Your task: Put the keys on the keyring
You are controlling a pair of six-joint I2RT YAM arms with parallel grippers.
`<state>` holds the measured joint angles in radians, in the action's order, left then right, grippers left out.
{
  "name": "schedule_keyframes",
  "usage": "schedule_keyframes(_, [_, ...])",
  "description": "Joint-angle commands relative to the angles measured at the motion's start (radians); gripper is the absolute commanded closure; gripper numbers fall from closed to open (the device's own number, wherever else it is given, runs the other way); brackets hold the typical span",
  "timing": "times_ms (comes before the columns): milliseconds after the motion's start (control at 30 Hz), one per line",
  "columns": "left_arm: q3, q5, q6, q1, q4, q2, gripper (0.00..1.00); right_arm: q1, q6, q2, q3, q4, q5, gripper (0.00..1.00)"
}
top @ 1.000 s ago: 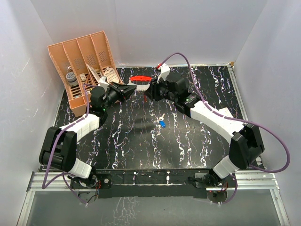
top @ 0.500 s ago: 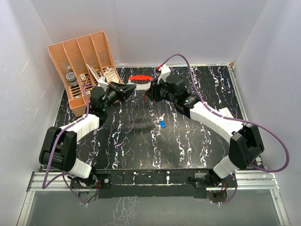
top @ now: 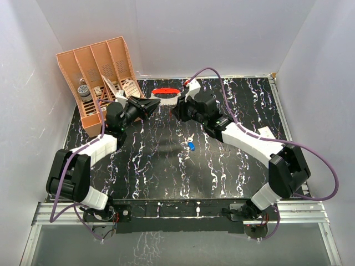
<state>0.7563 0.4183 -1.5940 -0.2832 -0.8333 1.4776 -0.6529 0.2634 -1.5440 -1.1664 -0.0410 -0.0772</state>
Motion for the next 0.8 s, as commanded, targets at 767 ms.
schedule_keyframes(767, [-0.022, -0.074, -0.080, 0.000, -0.008, -0.060, 1.00, -0.037, -0.032, 0.113, 0.186, -0.343, 0.043, 0.75])
